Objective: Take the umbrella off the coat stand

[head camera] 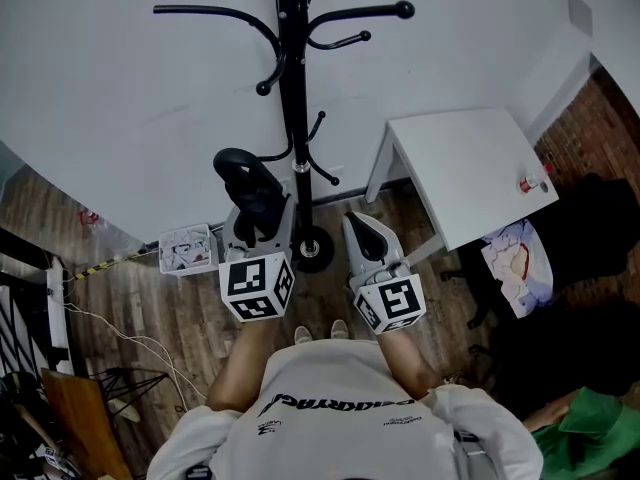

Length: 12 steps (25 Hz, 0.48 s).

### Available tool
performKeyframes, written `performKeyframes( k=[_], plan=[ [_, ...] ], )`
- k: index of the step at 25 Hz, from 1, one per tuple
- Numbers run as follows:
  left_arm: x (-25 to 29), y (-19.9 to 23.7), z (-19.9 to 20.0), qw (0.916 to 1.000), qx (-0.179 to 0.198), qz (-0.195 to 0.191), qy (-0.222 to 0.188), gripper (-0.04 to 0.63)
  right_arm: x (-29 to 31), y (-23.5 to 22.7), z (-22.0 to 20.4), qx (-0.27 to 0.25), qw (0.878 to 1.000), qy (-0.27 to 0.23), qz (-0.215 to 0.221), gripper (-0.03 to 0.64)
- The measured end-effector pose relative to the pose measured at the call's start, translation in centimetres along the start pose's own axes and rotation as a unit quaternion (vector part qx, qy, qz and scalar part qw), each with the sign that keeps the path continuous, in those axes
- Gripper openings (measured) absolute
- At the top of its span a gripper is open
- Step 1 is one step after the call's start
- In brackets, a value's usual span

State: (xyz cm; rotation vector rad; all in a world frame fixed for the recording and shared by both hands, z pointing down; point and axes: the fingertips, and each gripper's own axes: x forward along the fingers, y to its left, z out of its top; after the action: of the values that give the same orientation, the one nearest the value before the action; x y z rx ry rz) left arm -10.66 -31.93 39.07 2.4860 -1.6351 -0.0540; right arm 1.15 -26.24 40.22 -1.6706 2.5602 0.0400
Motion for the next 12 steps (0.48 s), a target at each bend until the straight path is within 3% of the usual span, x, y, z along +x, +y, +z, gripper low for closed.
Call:
performKeyframes(
  k=[12],
  plan=[
    [-1.0, -1.3, -2.7, 1.0, 0.001, -0.003, 0.008, 0.264, -0.1, -0.3, -0.3, -0.004, 1.0, 0.004, -0.002, -0.002]
  ],
)
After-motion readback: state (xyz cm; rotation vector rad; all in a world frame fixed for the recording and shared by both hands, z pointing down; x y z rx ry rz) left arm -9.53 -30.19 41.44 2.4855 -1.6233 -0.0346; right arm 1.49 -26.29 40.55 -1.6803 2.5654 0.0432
